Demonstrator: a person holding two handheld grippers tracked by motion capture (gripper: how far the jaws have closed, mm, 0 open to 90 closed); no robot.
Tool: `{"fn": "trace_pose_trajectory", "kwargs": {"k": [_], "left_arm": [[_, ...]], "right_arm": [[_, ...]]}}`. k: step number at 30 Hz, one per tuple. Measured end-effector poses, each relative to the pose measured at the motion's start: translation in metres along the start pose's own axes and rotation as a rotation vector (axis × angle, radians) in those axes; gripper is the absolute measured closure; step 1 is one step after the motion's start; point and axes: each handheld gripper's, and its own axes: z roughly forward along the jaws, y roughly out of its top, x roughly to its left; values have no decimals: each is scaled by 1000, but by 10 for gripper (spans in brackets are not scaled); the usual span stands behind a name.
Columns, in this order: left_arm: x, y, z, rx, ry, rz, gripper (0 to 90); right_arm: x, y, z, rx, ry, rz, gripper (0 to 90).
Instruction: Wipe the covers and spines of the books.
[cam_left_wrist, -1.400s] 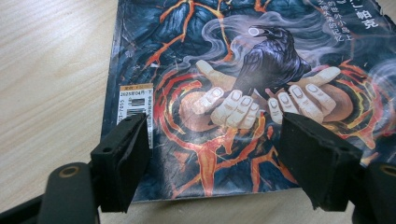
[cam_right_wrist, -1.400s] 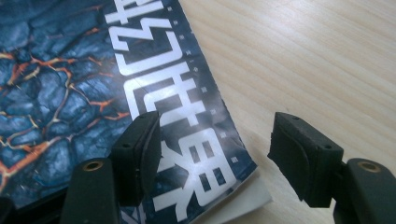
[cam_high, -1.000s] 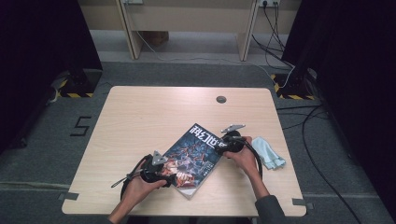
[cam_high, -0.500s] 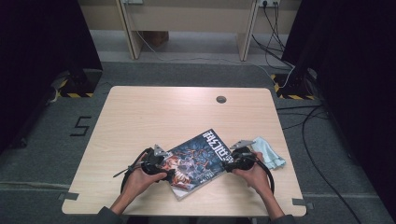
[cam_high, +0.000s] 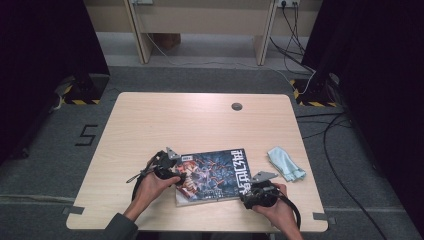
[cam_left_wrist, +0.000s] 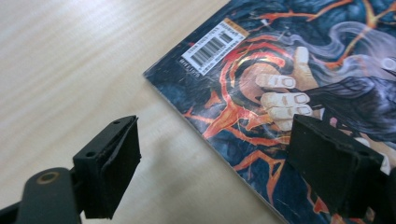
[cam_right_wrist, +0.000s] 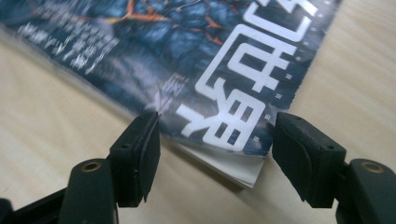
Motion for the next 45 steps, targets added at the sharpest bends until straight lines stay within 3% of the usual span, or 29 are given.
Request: {"fn": "trace_pose_trajectory", "kwargs": {"k": [4,9,13,17,22,31,35,38,43,45], "left_arm": [[-2,5,1,1,29,20,188],[1,-2,0,-42,-39,-19,284],[-4,-14,-8,-84,-97,-63,267],[-17,-27,-21,-105,-137,-59,250],[-31,-42,-32,-88,-146,-21,221],[-31,-49,-31,-77,-141,-19,201],[-28,-49,-30,-81,-122,-15,196],[-24,-47,-29,-83,-92,-6,205],[-9,-41,-22,-77,-72,-45,201],[-2,-37,-19,-75,-39,-55,201]], "right_arm": [[4,-3,-4,-2,21,3,352],[-1,-2,-10,-47,46,57,363],[-5,1,-15,-94,40,68,348],[-11,6,-13,-116,35,83,342],[-20,18,-7,-124,15,82,341],[-31,40,19,-100,-5,101,350],[-29,42,27,-71,-8,79,349],[-26,41,26,-66,0,69,348],[-21,40,18,-87,10,67,348],[-23,40,15,-102,6,75,348]]}}
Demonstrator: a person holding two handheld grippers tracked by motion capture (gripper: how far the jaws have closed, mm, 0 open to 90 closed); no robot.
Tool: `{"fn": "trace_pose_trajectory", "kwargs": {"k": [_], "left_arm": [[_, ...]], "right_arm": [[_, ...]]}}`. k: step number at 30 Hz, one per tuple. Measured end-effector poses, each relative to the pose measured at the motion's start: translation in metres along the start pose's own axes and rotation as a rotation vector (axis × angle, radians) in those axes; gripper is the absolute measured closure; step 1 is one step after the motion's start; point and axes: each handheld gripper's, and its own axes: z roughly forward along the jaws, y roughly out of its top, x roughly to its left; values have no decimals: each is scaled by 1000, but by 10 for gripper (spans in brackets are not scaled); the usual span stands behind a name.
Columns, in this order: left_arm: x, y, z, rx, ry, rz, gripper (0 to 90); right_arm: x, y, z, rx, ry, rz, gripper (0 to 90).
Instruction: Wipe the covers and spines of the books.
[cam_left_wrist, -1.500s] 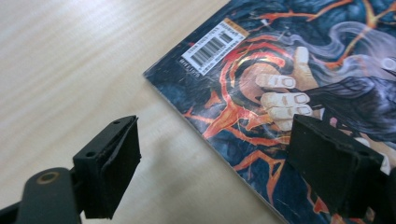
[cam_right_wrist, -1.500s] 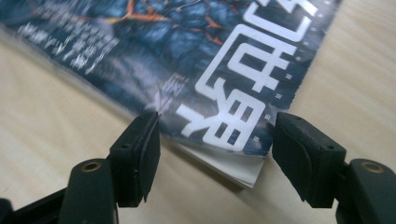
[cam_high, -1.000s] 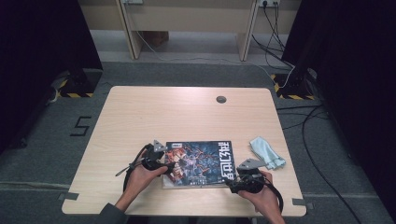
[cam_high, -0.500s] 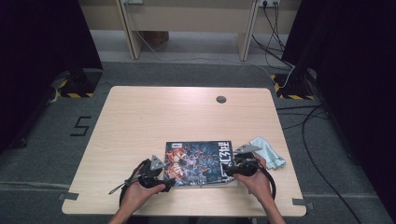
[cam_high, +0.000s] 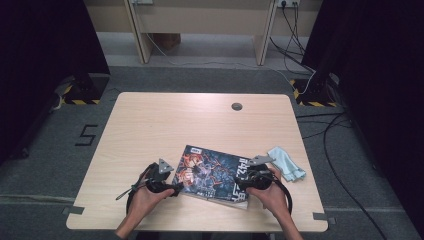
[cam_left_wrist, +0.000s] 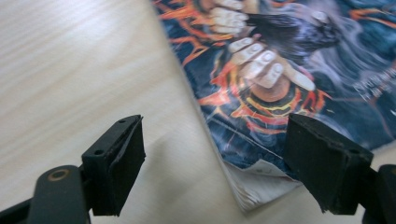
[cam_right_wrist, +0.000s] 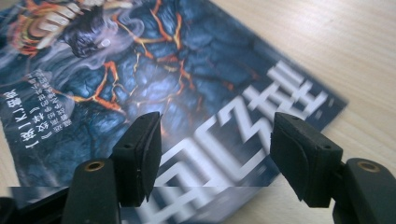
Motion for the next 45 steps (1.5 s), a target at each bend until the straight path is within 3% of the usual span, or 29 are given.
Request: {"fn": "trace_pose_trajectory", "kwargs": {"k": [7,11,12,14,17,22,26,28,32,41,45], "left_arm": [[14,17,14,-5,81,-14,212],[12,24,18,-10,103,16,249],[12,24,17,-15,93,23,282],[12,22,13,-34,71,-8,287],[8,14,3,-58,-7,-52,273],[-14,-4,-18,-119,-84,-62,294],[-34,-14,-21,-115,-176,-92,306],[-42,-16,-18,-94,-199,-89,302],[-49,-16,-13,-85,-199,-91,296],[-53,-10,0,-67,-218,-135,271],[-49,-5,4,-61,-195,-115,297]], "right_arm": [[-13,5,-8,-48,-22,24,366],[-16,6,-6,-48,-15,-1,402],[-16,7,-5,-44,-9,-1,407],[-16,8,-3,-35,-6,-12,426],[-19,11,0,-43,8,-17,459],[-24,17,5,-43,17,-27,493],[-24,22,9,-44,22,-19,506],[-25,24,12,-42,25,-23,508],[-28,26,17,-40,44,11,511],[-30,26,29,0,71,10,497],[-27,26,33,17,76,3,493]]}}
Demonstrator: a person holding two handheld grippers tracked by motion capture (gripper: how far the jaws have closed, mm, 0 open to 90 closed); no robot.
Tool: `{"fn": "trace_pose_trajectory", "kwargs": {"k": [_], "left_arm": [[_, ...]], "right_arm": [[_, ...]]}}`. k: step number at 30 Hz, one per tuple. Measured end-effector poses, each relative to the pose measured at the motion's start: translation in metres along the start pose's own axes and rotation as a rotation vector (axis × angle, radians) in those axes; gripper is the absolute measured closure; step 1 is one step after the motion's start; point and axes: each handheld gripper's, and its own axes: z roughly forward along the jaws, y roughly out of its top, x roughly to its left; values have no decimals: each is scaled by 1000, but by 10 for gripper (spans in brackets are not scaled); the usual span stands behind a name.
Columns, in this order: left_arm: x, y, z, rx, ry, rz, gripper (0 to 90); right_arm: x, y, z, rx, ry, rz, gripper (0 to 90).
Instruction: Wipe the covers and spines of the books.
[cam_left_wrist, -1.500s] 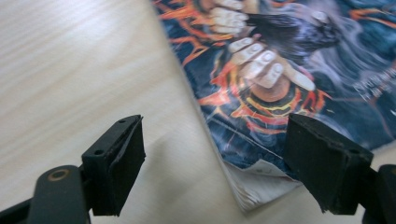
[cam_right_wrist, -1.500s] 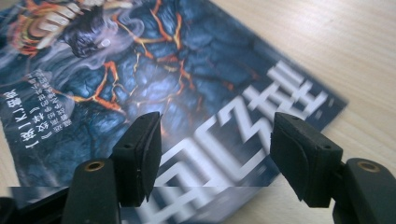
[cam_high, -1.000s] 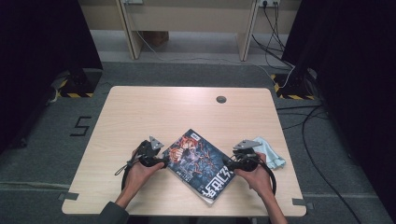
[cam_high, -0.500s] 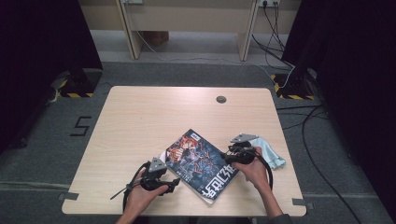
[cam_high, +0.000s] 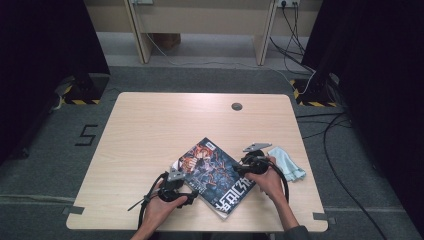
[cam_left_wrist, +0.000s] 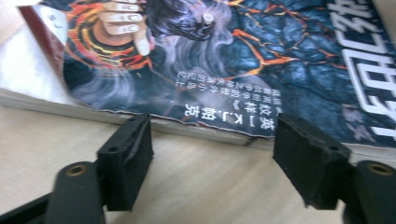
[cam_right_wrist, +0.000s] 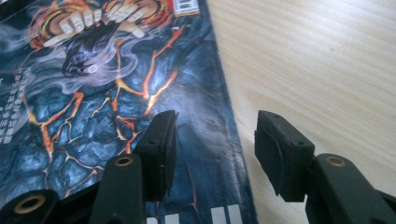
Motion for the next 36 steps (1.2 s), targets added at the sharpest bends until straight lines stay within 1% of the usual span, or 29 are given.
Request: {"fn": "trace_pose_trajectory", "kwargs": {"k": [3,6,9,10,11,12,13,14,15,17,18,21,22,23,25,26,27,28,29,32,34,36], "left_arm": [[6,5,3,-5,-20,-32,298],[9,10,6,0,-18,-36,288],[10,12,7,1,-25,-38,287],[11,13,7,4,-28,-36,287],[11,13,7,2,-35,-45,287],[12,13,6,-3,-40,-61,286],[12,13,6,-3,-46,-67,284],[12,14,7,3,-45,-63,280],[11,14,8,2,-42,-68,274],[10,14,8,-1,-41,-71,261],[10,14,8,2,-39,-67,255],[8,15,11,3,-7,-45,264],[8,15,12,5,-2,-37,267],[7,15,12,5,5,-29,267],[6,16,13,5,19,-12,267],[5,16,14,2,26,-6,265],[5,16,15,3,29,-4,264],[5,16,15,1,31,-3,264],[5,16,15,1,32,-2,265],[4,15,15,-1,36,7,274],[3,14,15,-9,35,8,278],[3,14,14,-5,32,12,302]], "right_arm": [[1,0,-1,6,9,0,490],[1,0,0,13,13,4,490],[0,-1,1,23,12,-5,489],[1,-1,1,24,13,2,489],[0,-1,1,27,12,4,489],[0,-2,1,24,11,-4,488],[0,-2,1,21,14,0,488],[0,-2,1,20,19,11,489],[0,-2,2,19,18,4,488],[0,-2,2,19,18,8,486],[-1,-2,2,20,19,11,486],[-2,-2,3,18,18,20,472],[-3,-1,3,17,15,16,471],[-3,0,4,17,13,26,463],[-6,1,7,21,4,32,455],[-7,2,9,24,3,27,456],[-7,2,12,34,11,37,457],[-7,2,14,27,24,50,462],[-7,3,15,25,29,52,457],[-7,4,16,27,33,60,447],[-8,3,16,20,39,79,452],[-9,4,15,23,45,98,455]]}}
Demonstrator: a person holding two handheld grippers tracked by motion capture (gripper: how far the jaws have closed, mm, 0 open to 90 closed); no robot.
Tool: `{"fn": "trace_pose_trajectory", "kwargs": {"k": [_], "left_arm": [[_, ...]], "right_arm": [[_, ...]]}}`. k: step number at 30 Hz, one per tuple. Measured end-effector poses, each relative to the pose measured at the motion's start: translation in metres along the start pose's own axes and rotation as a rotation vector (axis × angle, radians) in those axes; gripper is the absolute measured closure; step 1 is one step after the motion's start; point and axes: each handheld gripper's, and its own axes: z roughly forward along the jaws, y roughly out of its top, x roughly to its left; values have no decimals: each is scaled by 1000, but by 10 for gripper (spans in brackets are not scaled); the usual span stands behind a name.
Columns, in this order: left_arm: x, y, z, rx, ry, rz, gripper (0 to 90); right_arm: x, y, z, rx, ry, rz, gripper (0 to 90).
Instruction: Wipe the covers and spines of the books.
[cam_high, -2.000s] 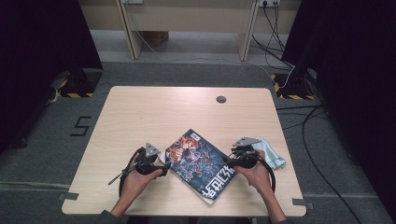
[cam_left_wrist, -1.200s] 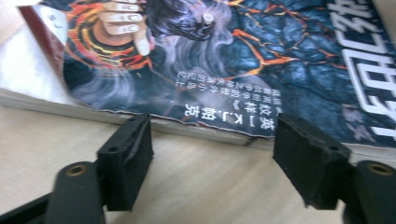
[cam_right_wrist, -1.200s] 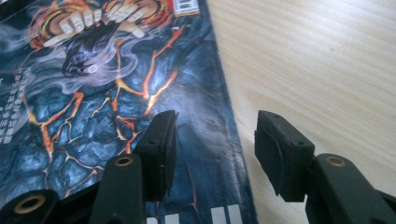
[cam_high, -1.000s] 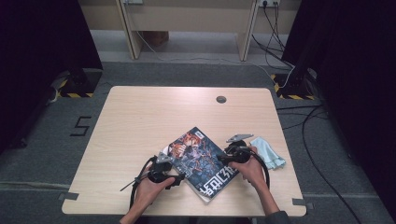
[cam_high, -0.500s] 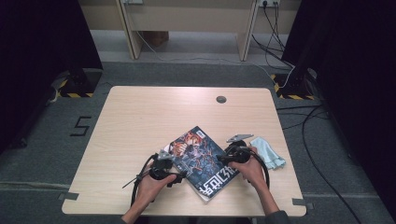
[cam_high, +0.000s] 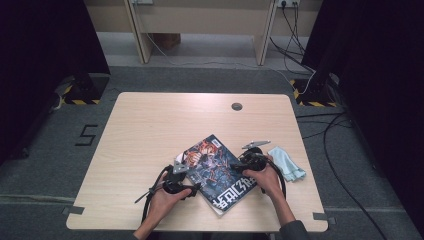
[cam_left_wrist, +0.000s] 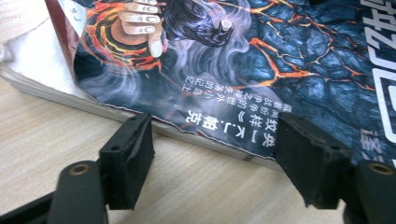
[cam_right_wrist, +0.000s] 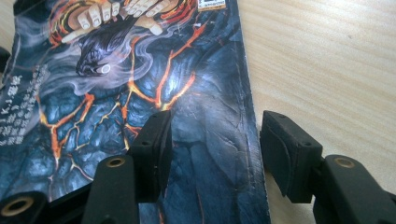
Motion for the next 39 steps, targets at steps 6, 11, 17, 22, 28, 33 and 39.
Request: {"fn": "trace_pose_trajectory", "kwargs": {"k": [6,11,17,22,28,33,39], "left_arm": [[0,0,0,-1,-3,7,309],[0,-1,0,-7,-2,9,314],[-1,-2,-1,-11,1,6,316],[-1,-4,-2,-14,6,1,322],[-1,-5,-3,-17,4,-1,324],[-1,-5,-4,-14,6,1,325],[1,0,-15,-34,-9,2,344]], "right_arm": [[-1,2,1,-1,-1,18,481],[-3,3,-6,-43,28,65,513],[1,11,-20,-76,71,41,564],[5,10,-19,-82,186,107,667],[22,21,-27,-33,112,-36,710],[24,21,-29,-33,116,-80,725],[24,20,-31,-37,117,-126,763]]}}
